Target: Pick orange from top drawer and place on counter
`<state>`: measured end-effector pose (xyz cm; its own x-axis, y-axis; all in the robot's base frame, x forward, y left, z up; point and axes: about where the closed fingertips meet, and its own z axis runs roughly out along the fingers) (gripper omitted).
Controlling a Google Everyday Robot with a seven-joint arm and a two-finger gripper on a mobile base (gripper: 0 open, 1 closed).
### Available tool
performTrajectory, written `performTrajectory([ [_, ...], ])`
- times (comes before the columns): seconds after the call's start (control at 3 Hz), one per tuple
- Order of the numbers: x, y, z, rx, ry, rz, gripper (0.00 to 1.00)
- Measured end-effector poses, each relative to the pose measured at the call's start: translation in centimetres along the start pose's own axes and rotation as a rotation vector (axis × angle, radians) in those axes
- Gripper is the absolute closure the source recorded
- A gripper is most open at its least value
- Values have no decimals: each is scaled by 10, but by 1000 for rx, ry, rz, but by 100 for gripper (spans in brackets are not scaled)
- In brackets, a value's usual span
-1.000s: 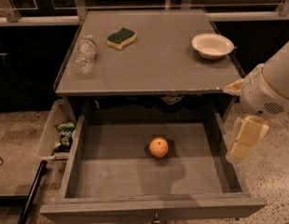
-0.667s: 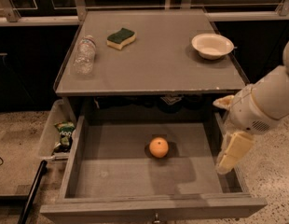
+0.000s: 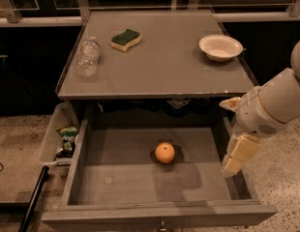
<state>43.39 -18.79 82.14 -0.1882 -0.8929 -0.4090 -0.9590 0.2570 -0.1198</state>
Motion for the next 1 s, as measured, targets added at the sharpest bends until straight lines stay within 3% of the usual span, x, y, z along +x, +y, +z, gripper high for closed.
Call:
performTrajectory([
  [0.33, 2, 1, 40, -15, -26, 4, 0],
  [0.67, 3, 1, 103, -15, -98, -1, 0],
  [1.0, -1, -5, 149, 9, -210, -10, 0],
])
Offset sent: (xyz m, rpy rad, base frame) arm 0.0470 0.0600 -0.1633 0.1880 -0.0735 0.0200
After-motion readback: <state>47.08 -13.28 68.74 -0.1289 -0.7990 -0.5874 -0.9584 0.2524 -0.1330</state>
